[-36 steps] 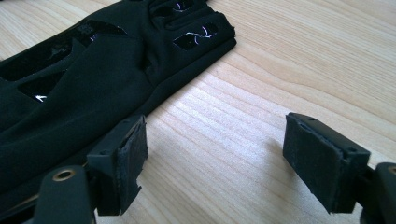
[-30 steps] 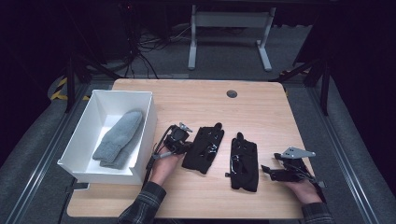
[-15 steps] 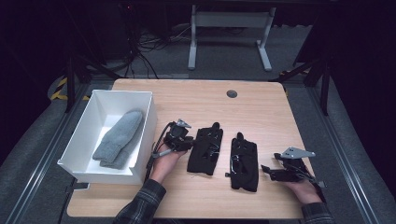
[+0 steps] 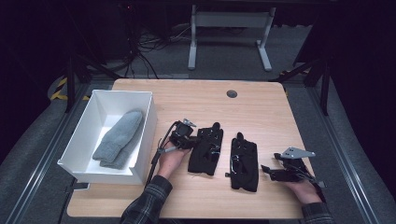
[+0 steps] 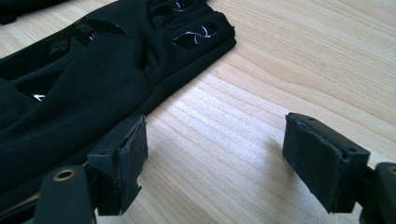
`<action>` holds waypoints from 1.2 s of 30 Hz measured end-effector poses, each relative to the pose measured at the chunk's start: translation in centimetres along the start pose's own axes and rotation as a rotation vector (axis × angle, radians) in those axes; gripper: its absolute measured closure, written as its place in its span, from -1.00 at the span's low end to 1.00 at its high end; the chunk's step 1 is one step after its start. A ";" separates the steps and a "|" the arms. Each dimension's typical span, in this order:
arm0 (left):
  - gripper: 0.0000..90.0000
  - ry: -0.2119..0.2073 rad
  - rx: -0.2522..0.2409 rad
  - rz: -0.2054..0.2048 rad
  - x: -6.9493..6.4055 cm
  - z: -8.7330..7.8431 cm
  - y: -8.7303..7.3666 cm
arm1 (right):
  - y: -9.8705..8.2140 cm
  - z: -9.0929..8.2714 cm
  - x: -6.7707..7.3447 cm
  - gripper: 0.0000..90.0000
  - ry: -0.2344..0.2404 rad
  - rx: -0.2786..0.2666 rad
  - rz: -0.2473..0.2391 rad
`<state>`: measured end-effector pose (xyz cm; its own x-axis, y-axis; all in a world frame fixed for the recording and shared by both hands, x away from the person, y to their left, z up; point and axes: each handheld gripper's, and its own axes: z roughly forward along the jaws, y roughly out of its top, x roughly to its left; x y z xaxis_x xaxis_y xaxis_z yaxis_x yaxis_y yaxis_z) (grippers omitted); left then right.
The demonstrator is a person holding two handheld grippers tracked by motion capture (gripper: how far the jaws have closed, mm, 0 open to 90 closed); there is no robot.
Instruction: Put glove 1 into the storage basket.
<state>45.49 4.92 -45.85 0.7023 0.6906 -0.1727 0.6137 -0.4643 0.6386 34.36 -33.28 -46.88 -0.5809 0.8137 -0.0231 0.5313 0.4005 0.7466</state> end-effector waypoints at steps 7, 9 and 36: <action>0.95 -0.017 -0.007 -0.025 0.1 -0.1 0.0 | 0.0 -0.1 -0.1 -0.42 -0.002 -0.001 -0.001; 0.95 -0.066 -0.024 -0.058 0.5 -0.2 -0.1 | 0.0 -0.2 -0.2 -0.30 -0.006 -0.005 0.007; 0.95 -0.242 -0.120 -0.096 -0.2 -2.8 0.4 | 2.0 0.9 2.7 0.99 0.121 0.027 -0.070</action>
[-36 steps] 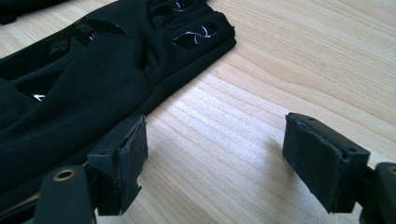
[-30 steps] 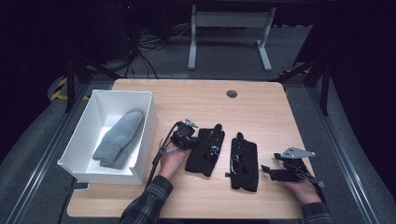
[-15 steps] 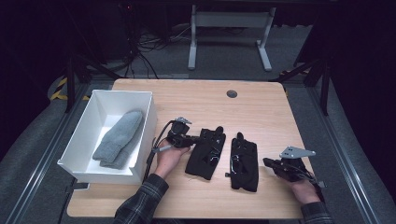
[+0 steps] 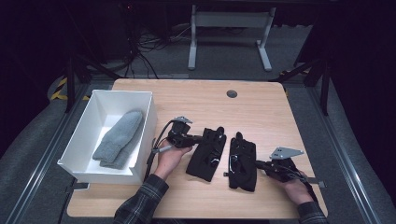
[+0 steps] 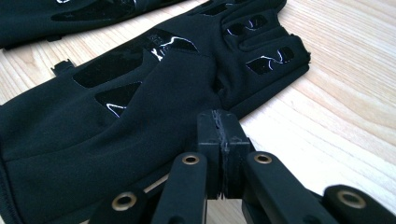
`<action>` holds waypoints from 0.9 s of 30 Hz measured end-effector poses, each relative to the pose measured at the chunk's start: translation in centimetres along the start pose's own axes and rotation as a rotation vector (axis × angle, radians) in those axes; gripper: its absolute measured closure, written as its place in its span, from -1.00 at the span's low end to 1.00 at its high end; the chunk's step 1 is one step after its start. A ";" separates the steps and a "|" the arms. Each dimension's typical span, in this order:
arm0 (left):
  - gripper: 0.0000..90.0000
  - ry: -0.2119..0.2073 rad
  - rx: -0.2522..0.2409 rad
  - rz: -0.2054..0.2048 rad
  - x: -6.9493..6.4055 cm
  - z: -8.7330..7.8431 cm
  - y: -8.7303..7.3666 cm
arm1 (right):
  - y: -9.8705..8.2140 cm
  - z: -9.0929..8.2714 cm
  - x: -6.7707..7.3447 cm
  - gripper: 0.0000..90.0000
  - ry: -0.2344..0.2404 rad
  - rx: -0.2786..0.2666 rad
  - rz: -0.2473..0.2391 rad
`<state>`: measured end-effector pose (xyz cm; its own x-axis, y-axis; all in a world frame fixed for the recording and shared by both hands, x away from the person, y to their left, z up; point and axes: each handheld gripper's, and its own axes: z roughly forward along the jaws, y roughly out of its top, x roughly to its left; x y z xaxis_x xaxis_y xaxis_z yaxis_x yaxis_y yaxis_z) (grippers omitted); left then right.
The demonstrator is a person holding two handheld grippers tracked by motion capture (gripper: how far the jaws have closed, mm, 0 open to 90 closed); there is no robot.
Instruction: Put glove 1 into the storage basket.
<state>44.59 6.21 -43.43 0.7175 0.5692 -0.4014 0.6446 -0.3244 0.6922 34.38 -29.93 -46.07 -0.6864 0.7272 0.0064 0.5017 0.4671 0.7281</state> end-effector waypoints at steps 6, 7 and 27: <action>0.95 -0.014 -0.025 -0.005 -0.2 0.1 0.1 | 0.4 0.5 0.4 0.99 0.001 0.002 -0.014; 0.95 -0.021 -0.026 -0.009 -0.2 0.1 0.2 | 0.5 0.6 0.4 0.99 0.004 0.000 -0.016; 0.96 -0.129 -0.074 -0.033 -1.2 -0.4 0.7 | 1.9 1.9 1.3 0.99 0.036 -0.011 -0.031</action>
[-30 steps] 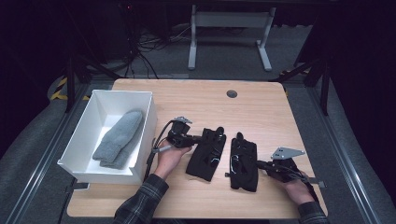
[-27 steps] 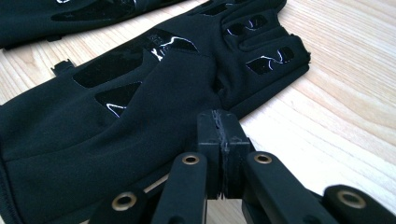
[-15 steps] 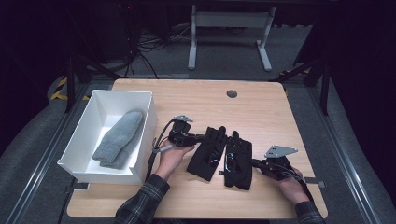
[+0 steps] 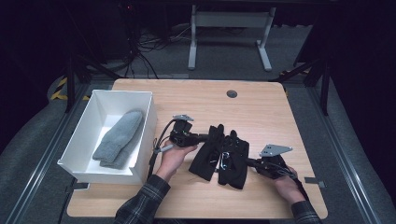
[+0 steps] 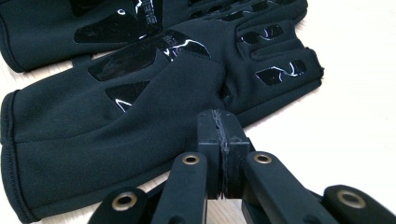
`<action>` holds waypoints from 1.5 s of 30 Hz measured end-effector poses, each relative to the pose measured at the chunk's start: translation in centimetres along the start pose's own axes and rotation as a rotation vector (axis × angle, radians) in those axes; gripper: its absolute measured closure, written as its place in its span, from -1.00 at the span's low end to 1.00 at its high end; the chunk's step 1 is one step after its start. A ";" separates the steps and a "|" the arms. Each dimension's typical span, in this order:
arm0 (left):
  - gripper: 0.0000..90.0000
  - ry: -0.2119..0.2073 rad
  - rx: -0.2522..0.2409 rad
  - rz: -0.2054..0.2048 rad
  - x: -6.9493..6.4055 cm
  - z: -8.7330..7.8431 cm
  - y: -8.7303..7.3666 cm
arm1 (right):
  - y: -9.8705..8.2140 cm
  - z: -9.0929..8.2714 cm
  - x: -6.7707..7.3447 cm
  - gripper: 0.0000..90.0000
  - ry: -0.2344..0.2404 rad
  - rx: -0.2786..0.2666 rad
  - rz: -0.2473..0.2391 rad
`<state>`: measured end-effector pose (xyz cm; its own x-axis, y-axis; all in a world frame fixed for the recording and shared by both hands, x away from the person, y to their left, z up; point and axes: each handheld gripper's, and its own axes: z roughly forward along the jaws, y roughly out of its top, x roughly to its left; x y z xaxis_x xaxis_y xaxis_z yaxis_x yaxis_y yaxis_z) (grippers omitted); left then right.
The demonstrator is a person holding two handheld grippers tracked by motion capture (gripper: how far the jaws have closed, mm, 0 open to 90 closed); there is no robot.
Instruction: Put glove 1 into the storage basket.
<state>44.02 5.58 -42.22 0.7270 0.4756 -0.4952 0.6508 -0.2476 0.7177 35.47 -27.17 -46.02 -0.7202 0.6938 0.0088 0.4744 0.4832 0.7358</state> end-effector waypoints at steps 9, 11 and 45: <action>0.96 -0.019 -0.007 0.011 -0.7 -0.1 0.2 | 0.6 0.8 0.5 0.99 0.026 -0.004 0.000; 0.96 -0.022 -0.009 0.011 -0.8 -0.1 0.2 | 0.8 1.0 0.6 0.99 0.029 -0.002 -0.005; 0.96 -0.038 0.087 0.062 -3.2 4.0 -0.8 | 3.5 4.5 3.8 0.99 0.115 -0.005 -0.084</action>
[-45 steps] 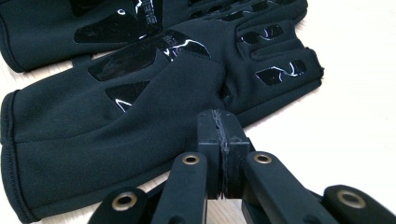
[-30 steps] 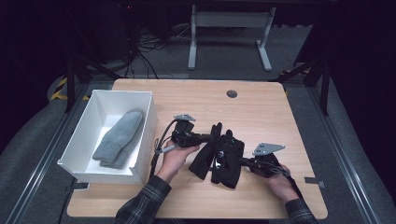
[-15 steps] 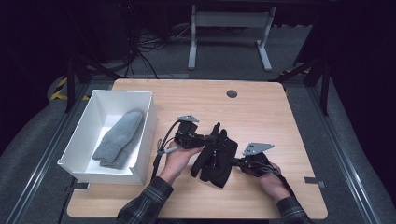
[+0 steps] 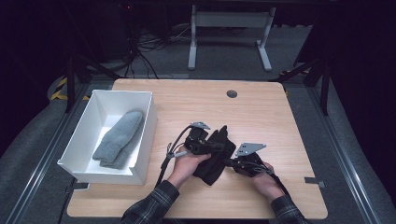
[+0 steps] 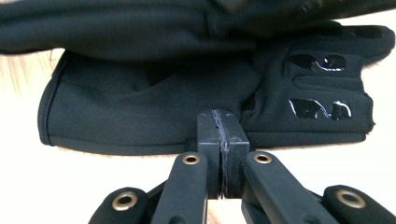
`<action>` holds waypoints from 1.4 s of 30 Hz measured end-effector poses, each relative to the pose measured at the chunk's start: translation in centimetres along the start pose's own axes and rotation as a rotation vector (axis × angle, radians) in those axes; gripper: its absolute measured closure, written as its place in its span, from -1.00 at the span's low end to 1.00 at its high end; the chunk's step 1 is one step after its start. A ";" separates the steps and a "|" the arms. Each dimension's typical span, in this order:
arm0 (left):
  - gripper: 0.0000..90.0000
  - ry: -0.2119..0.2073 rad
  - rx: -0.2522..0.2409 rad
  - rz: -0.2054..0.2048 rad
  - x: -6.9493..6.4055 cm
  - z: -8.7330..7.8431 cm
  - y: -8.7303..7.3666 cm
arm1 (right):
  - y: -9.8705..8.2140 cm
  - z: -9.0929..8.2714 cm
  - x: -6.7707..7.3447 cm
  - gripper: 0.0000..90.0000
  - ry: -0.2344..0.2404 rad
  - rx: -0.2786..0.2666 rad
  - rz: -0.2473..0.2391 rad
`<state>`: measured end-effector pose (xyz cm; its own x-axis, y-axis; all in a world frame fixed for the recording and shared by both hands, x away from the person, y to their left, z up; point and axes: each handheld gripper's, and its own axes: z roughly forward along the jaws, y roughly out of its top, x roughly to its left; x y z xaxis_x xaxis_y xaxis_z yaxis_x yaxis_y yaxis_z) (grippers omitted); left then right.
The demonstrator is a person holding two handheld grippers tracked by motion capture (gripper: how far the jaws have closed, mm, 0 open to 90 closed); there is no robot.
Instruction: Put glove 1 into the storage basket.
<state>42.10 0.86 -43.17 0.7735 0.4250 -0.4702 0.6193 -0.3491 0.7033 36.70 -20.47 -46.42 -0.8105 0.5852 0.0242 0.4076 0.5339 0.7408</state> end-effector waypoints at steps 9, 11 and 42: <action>0.86 -0.001 0.004 0.054 -0.6 -0.1 -0.1 | -0.6 -1.9 -0.9 0.71 -0.049 -0.023 0.025; 0.95 0.014 0.023 0.078 -0.8 -0.4 -0.2 | -1.0 -2.7 -1.4 0.54 -0.077 -0.029 0.038; 1.00 0.164 0.288 0.199 -2.4 -0.7 -4.3 | -5.0 -5.3 -6.3 -0.54 -0.292 0.014 0.157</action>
<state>37.52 1.93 -44.73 0.8651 0.4448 -0.2318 0.4896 -0.6487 0.5827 37.51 -30.06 -46.67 -0.5837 0.8099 -0.0577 0.5250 0.4306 0.7341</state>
